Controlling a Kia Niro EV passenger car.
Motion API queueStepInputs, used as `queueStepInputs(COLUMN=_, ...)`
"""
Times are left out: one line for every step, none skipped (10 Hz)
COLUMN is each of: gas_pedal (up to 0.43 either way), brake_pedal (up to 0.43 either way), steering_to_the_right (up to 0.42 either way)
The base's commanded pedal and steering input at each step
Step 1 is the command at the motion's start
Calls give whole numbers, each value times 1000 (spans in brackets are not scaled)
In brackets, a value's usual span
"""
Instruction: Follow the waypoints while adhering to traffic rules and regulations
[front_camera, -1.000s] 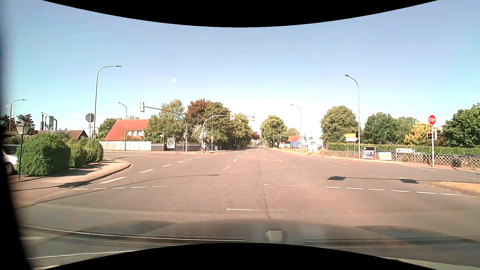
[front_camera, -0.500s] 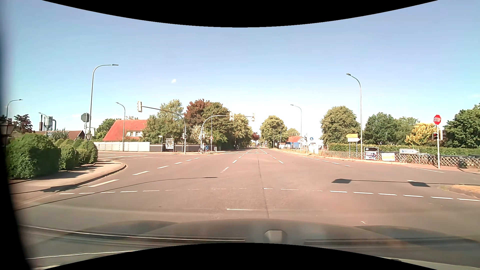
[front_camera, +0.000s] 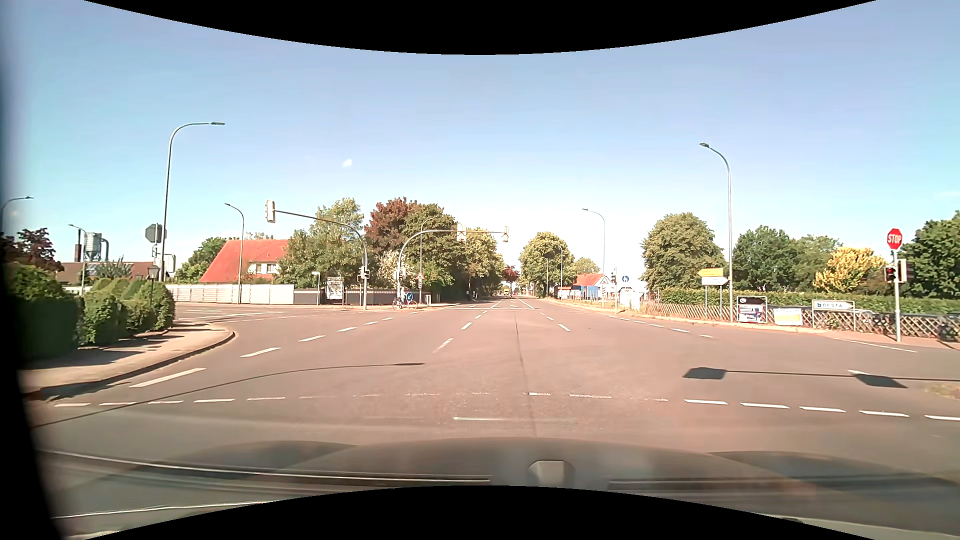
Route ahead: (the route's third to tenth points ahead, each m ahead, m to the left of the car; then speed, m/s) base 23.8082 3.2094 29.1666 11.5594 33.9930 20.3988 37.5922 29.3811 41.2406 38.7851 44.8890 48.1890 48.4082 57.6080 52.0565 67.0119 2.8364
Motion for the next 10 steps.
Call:
queueStepInputs(gas_pedal=421, brake_pedal=6, steering_to_the_right=8)
queueStepInputs(gas_pedal=421, brake_pedal=6, steering_to_the_right=8)
queueStepInputs(gas_pedal=421, brake_pedal=6, steering_to_the_right=8)
queueStepInputs(gas_pedal=421, brake_pedal=6, steering_to_the_right=8)
queueStepInputs(gas_pedal=421, brake_pedal=6, steering_to_the_right=8)
queueStepInputs(gas_pedal=421, brake_pedal=6, steering_to_the_right=7)
queueStepInputs(gas_pedal=421, brake_pedal=6, steering_to_the_right=7)
queueStepInputs(gas_pedal=409, brake_pedal=6, steering_to_the_right=7)
queueStepInputs(gas_pedal=398, brake_pedal=6, steering_to_the_right=7)
queueStepInputs(gas_pedal=378, brake_pedal=6, steering_to_the_right=7)
